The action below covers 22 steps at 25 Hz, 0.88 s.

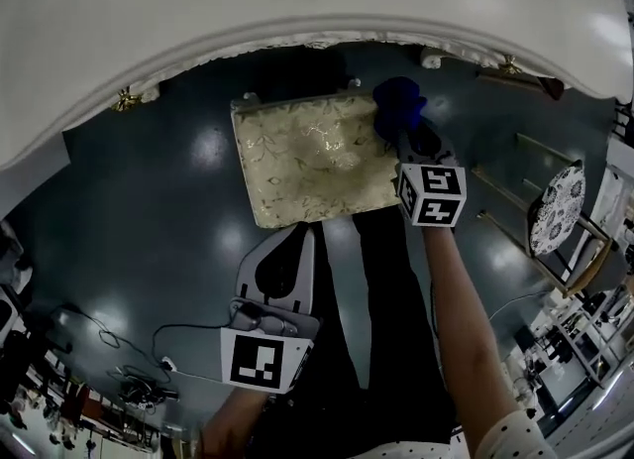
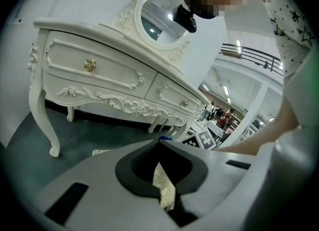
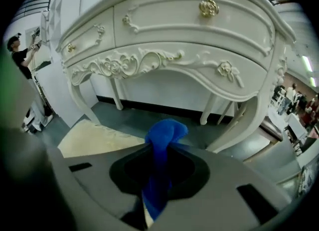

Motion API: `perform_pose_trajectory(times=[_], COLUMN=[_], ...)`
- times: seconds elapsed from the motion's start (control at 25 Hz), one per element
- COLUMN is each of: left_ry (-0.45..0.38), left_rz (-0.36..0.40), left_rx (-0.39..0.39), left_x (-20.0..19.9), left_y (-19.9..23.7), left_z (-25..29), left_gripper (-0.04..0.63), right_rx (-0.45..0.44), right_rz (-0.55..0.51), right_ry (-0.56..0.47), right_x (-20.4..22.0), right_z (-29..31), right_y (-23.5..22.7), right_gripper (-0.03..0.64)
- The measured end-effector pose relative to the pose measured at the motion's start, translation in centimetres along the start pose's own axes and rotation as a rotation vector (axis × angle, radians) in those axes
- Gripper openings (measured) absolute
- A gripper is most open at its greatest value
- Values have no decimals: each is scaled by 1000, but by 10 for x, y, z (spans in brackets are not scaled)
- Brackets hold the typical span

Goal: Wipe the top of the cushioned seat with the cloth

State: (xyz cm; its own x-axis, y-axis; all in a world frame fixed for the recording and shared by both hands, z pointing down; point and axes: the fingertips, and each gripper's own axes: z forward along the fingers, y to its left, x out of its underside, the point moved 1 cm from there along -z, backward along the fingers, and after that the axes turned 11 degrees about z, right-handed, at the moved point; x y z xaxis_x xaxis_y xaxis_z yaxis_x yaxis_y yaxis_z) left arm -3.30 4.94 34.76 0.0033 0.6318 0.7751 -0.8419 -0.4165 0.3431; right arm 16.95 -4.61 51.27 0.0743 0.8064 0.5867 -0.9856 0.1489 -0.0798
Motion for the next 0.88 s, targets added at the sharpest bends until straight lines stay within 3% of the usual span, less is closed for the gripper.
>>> perform_pose_trajectory(times=[0.32,0.88], left_ry=[57,46], left_rz=[23,-51], left_rx=[-43,-34], left_x=[21,23], left_y=[21,2], left_z=[15,21], left_gripper=[-3,-3], right_rx=[34,135], right_rz=[81,149], right_ry=[-11,-16], right_x=[11,10], right_z=[33,31], right_y=[-12,-9], right_gripper=[60,60])
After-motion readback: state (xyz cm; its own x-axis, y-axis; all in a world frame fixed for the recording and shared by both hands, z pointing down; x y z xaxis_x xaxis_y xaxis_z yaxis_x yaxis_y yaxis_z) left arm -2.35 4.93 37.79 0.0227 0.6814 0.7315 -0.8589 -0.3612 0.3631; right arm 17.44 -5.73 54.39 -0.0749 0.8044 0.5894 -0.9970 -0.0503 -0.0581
